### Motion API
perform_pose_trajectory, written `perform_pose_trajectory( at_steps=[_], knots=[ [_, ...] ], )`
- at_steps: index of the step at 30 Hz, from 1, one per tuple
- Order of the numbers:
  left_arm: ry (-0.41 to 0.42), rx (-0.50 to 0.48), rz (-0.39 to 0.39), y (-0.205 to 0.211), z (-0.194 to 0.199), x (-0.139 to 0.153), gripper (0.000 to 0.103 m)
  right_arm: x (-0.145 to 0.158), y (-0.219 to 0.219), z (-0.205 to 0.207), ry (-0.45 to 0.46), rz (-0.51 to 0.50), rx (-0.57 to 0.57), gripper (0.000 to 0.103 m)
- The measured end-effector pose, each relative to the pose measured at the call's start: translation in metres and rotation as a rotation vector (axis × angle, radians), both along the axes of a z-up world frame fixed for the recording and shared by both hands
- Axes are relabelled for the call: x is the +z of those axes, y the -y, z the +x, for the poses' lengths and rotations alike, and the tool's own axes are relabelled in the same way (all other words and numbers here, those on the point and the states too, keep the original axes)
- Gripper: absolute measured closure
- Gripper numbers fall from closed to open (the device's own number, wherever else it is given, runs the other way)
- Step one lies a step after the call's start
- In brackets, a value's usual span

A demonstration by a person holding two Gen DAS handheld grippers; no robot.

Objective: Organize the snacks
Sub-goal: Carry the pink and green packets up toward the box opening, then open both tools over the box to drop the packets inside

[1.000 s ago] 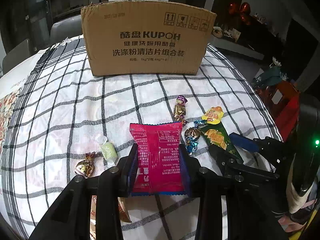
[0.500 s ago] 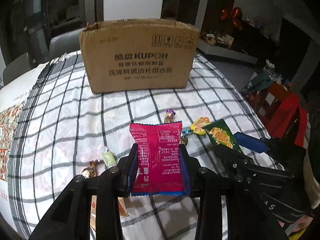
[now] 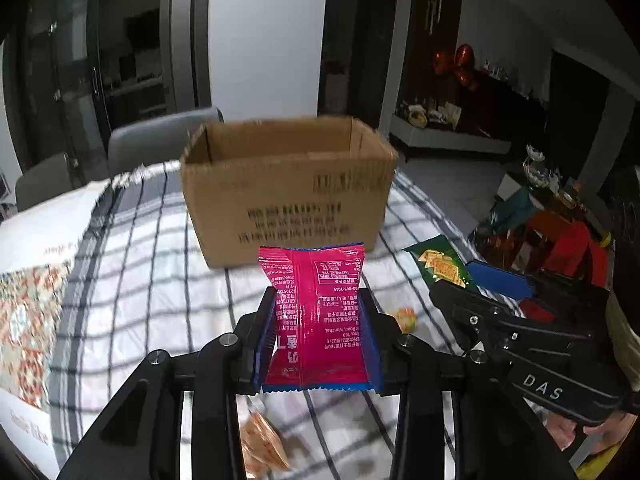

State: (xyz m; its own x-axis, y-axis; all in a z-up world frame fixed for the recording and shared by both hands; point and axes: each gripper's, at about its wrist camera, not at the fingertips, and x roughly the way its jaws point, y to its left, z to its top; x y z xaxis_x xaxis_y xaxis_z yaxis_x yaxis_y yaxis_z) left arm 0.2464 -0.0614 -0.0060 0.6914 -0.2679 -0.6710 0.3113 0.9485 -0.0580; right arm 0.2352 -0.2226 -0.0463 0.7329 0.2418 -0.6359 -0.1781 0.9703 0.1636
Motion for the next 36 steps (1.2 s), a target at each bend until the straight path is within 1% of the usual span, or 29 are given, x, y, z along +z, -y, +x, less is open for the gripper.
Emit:
perform_pose_trajectory(
  at_steps=[8,13,18,28,32,36],
  knots=[
    [0.063,0.011,0.005,-0.008,0.021,0.029,0.066,0.036,-0.003,0.026,0.073,0.000,0.006,0.058],
    [0.078,0.015,-0.022,-0.011,0.041,0.044,0.066,0.052,-0.003,0.048,0.096,0.019,0.015,0.058],
    [0.091,0.016,-0.015,-0.011,0.063,0.055,0.066,0.066,-0.005,0.072,0.111,0.024,0.025,0.058],
    [0.115,0.025,0.008,-0.012,0.110,0.063,0.066,0.082,-0.007,0.121,0.143,0.003,0.036,0.058],
    [0.118,0.027,0.011,-0.011,0.130,0.061,0.066,0.081,-0.008,0.140,0.151,0.004,0.040,0.058],
    [0.112,0.030,0.015,-0.010,0.150,0.057,0.066,0.075,-0.008,0.163,0.125,0.007,0.037,0.058]
  ],
)
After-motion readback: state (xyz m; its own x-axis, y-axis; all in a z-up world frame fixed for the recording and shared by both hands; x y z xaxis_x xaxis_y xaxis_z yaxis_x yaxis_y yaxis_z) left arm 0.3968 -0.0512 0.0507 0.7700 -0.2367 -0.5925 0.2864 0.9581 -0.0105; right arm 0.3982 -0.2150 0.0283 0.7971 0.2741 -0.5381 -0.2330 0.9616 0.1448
